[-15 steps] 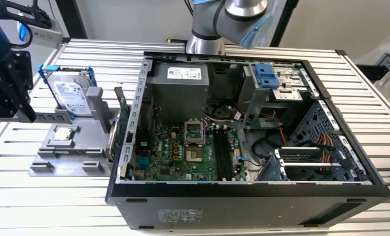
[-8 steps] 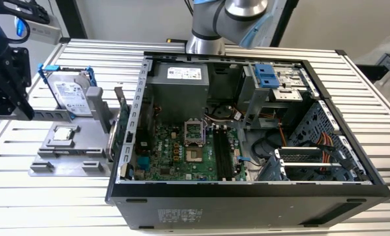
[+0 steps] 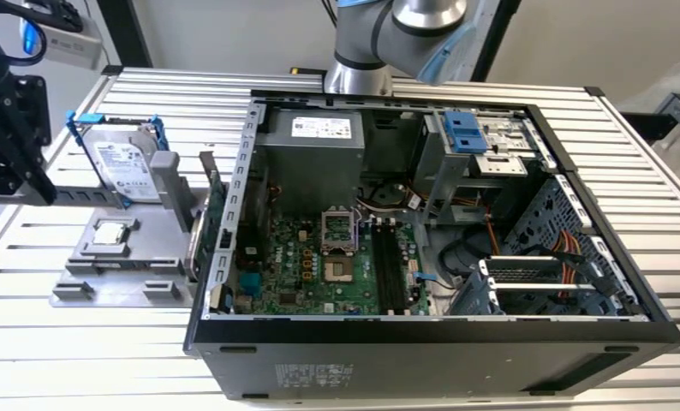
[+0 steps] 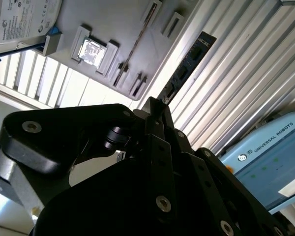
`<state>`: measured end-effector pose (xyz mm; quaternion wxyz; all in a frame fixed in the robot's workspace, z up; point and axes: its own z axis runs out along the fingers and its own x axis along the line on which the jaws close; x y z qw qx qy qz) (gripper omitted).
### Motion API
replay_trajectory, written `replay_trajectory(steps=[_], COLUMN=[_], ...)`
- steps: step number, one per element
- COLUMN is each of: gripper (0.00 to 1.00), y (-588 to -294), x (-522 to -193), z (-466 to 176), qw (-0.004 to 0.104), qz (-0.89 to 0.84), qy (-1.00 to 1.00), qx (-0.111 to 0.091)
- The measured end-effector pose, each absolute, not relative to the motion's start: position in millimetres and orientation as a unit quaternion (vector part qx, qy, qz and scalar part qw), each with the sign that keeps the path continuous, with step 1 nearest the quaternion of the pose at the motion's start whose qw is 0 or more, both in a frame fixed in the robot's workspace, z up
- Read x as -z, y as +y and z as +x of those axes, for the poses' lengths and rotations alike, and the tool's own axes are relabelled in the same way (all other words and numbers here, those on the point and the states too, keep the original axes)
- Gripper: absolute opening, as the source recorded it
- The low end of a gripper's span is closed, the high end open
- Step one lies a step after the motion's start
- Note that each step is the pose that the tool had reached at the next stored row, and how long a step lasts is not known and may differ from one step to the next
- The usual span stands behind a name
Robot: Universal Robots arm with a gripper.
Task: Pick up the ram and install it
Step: 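Pick up the ram and move it above insertion slot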
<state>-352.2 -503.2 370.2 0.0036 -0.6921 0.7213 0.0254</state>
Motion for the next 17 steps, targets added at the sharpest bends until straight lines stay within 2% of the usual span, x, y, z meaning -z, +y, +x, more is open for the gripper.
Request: replay_trajectory(steps=[17], gripper=[0.0], y=[-503.2], x=[-371.2], z=[-343.2], qw=[0.004], qz=[-0.692], qy=[0.721], qx=[-0.025])
